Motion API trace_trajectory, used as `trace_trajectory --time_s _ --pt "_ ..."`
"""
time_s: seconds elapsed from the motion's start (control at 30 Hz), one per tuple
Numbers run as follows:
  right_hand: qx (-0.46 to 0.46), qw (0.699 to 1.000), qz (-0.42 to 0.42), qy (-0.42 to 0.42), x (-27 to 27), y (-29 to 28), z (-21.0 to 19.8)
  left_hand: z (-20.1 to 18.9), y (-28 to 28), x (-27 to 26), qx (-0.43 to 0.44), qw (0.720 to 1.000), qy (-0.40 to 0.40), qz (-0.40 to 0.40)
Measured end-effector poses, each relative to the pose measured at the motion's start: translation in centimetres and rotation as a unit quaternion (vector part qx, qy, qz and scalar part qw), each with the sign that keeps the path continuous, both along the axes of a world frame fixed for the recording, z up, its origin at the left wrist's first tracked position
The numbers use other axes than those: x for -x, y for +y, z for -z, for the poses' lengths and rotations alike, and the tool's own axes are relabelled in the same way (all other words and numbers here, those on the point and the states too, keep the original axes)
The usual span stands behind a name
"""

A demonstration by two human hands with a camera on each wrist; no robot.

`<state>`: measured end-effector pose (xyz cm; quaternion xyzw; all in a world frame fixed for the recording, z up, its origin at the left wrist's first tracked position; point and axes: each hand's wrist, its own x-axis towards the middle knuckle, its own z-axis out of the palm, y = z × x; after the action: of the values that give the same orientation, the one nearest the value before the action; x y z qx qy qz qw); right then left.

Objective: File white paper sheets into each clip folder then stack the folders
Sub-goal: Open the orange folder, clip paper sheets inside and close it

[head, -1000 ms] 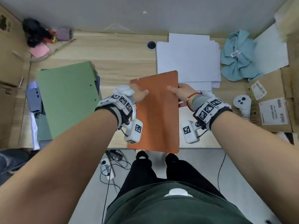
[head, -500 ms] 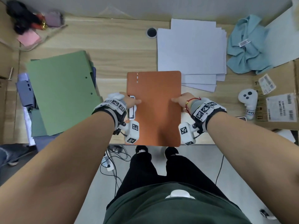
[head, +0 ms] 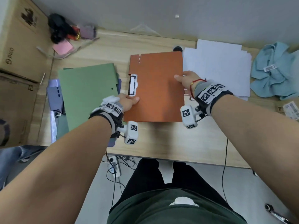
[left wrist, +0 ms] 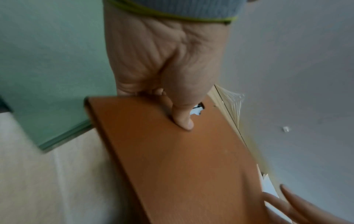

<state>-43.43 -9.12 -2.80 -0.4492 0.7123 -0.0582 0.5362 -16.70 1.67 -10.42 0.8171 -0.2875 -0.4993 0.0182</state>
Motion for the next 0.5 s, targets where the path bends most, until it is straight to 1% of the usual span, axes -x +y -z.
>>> trace_trajectory --time_s 0.1,0.17,0.2,0.27,0.33,0.4,0.5 --pt "-0.037 0.996 -0.072 0.043 -1.6 0.3 0.3 -4.7 -2.0 0.3 0.02 0.998 -0.055 0.037" --pt "-0.051 0.993 -0.099 0.047 -2.3 0.6 1.1 -6.0 -3.4 0.1 0.029 0.994 -0.081 0.064" --pt "-0.05 0.991 -0.117 0.045 -2.2 0.8 1.6 -6.1 -3.8 0.2 0.041 0.994 -0.074 0.062" --pt "-0.062 0.984 -0.151 0.072 -3.2 0.3 2.4 -5.5 -5.6 -0.4 0.072 0.994 -0.055 0.068" --pt "-0.076 0.967 -0.211 0.118 -4.0 0.0 2.8 -5.4 -6.7 -0.6 0.092 0.99 -0.049 0.095" --pt "-0.104 0.943 -0.258 0.18 -4.6 -1.2 3.7 -5.1 -8.1 -0.8 0.092 0.987 -0.051 0.12" --pt "-0.093 0.931 -0.289 0.203 -5.2 -3.1 4.3 -4.1 -9.4 -0.9 0.082 0.983 -0.046 0.156"
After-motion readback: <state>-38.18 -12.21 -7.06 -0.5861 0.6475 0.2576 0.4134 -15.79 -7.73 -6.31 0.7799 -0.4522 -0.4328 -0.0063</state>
